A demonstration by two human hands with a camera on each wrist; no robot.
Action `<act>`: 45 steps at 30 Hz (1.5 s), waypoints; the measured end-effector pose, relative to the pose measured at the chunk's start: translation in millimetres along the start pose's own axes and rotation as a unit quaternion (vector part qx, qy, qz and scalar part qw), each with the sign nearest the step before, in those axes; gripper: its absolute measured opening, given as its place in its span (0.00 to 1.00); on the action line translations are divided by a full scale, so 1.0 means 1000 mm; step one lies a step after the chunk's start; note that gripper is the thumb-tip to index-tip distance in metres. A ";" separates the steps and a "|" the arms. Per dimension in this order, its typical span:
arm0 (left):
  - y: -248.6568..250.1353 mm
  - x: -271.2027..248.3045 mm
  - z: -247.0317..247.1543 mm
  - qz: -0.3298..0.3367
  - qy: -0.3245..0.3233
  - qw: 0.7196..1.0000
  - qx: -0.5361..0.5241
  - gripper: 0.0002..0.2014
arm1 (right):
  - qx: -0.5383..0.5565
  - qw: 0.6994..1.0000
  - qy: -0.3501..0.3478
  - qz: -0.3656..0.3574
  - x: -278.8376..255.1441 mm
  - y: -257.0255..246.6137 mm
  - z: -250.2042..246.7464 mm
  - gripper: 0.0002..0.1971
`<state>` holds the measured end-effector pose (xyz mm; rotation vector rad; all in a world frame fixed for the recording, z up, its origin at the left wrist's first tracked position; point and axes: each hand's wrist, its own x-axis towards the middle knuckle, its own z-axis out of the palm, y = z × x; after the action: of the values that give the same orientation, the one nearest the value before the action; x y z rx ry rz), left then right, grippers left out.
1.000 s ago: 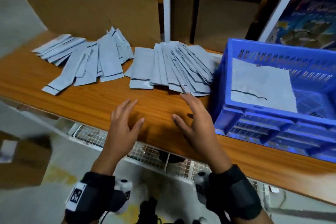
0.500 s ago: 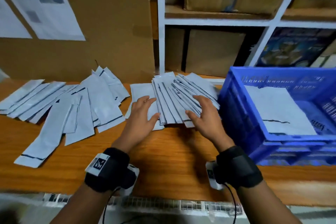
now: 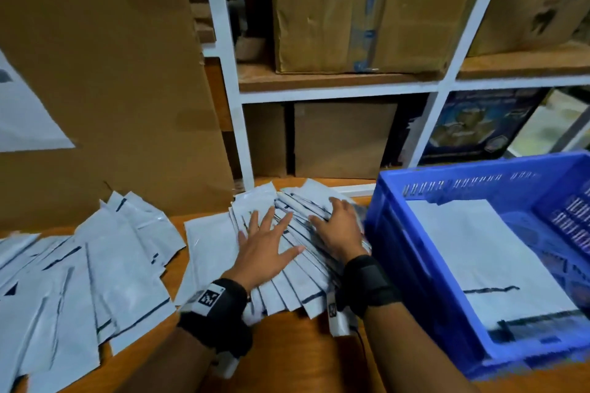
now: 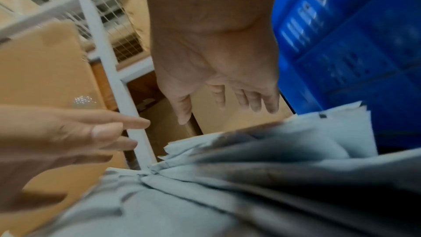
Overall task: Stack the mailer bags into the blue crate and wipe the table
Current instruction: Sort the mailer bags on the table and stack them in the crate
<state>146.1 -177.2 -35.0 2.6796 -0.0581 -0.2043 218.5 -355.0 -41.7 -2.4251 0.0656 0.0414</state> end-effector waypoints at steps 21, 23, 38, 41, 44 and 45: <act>-0.186 -0.064 -0.046 0.004 -0.085 0.991 0.105 0.32 | -0.047 0.971 -0.233 0.015 -0.100 -0.066 0.101 0.40; -0.180 -0.073 -0.051 0.018 0.051 0.998 0.034 0.21 | -0.006 0.987 -0.160 -0.006 -0.097 -0.059 0.088 0.31; -0.059 -0.042 -0.023 -0.168 0.066 0.972 -0.149 0.15 | -0.085 0.982 -0.138 0.101 -0.080 -0.026 0.105 0.46; -0.067 -0.048 -0.025 -0.193 0.072 0.978 -0.039 0.18 | -0.038 0.982 -0.167 0.074 -0.091 -0.033 0.109 0.42; -0.073 -0.054 -0.026 -0.186 0.059 0.980 0.024 0.15 | 0.003 0.984 -0.166 0.068 -0.102 -0.042 0.114 0.42; -0.074 -0.056 -0.025 -0.183 0.054 0.981 0.035 0.13 | 0.021 0.984 -0.160 0.071 -0.105 -0.045 0.116 0.42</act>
<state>95.5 -95.3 -37.8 2.7463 0.4734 -0.1726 115.3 -241.2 -95.1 -2.3374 0.0919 0.4872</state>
